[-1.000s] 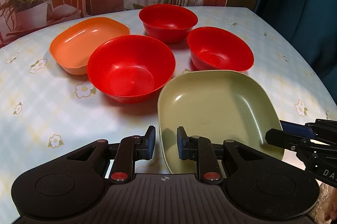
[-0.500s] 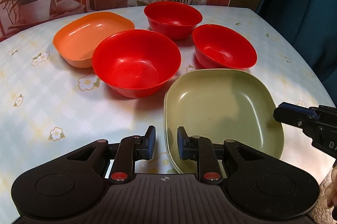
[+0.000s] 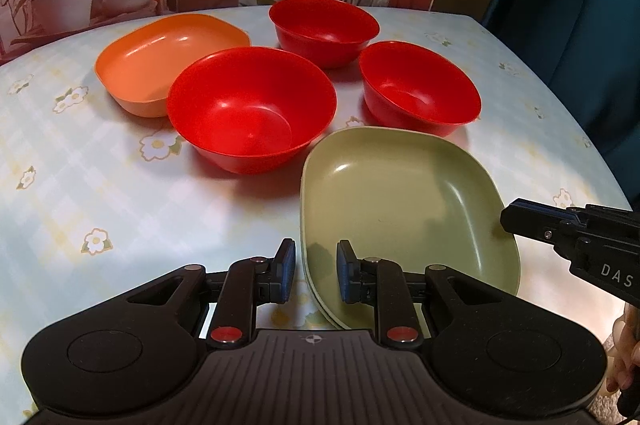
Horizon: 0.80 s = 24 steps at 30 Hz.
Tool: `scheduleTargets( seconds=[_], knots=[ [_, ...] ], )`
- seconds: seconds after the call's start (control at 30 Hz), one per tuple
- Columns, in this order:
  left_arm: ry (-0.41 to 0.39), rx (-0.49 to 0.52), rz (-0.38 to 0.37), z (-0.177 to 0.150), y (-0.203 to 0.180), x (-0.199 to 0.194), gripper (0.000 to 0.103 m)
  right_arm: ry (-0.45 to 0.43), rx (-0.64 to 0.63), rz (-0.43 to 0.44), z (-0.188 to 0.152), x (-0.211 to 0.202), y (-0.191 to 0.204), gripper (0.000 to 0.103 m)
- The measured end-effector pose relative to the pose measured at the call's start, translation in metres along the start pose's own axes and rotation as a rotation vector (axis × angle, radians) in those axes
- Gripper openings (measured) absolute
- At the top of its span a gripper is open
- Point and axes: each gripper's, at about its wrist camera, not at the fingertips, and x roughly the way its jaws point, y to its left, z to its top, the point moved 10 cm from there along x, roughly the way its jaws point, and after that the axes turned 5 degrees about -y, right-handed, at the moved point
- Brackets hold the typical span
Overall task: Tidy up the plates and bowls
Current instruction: 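Open the left tool and move it to the orange plate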
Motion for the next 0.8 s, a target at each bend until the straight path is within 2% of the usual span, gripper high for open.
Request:
scheduleTargets(
  seconds=[0.2,0.27,0.37,0.63,0.8],
  knots=[
    [-0.037,-0.012,-0.006,0.010,0.003,-0.013,0.023,-0.015,-0.001,0.008,0.008,-0.003,0.002,0.011],
    [-0.061,-0.019,-0.005,0.016,0.008,-0.022,0.023,-0.023,0.005,0.036,0.014,-0.004,0.005,0.019],
    [-0.095,-0.048,0.007,0.028,0.022,-0.033,0.023,-0.040,-0.006,0.083,0.029,-0.004,0.014,0.024],
    [-0.205,-0.126,0.113,0.079,0.087,-0.063,0.024,-0.113,-0.113,0.156,0.093,0.008,0.053,0.027],
    [-0.258,-0.152,0.179,0.115,0.119,-0.071,0.024,-0.149,-0.193,0.202,0.139,0.030,0.082,0.027]
  ],
)
